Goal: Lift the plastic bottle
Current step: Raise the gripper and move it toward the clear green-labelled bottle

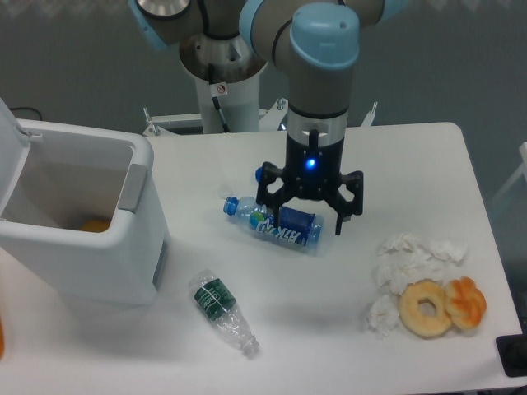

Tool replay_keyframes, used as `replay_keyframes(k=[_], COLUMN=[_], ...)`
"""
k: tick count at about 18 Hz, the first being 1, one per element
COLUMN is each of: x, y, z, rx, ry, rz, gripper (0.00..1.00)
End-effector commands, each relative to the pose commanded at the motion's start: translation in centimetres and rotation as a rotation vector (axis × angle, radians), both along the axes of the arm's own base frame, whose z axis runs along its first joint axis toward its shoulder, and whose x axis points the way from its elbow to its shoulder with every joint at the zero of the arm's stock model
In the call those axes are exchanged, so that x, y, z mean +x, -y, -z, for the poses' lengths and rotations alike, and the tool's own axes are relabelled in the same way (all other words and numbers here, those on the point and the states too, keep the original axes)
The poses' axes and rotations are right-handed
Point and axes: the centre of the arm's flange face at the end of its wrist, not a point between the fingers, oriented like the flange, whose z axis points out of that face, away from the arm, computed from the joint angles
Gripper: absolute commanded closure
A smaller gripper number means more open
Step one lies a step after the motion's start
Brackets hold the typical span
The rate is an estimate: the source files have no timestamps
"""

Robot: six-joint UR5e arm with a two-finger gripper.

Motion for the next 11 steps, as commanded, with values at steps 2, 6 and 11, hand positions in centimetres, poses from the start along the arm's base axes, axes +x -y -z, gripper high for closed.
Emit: replay_keyframes(k=[2, 6, 11], x=[-0.7, -1.6, -1.5], y=[-0.5, -2.4, -3.9], z=[0.5, 1.6, 4.1], rx=[0.016, 0.045, 0.031], ry=[0.040, 0.087, 0.106], rz=[-0.099, -0.221, -0.220], gripper=[0.00, 0.00, 0.00])
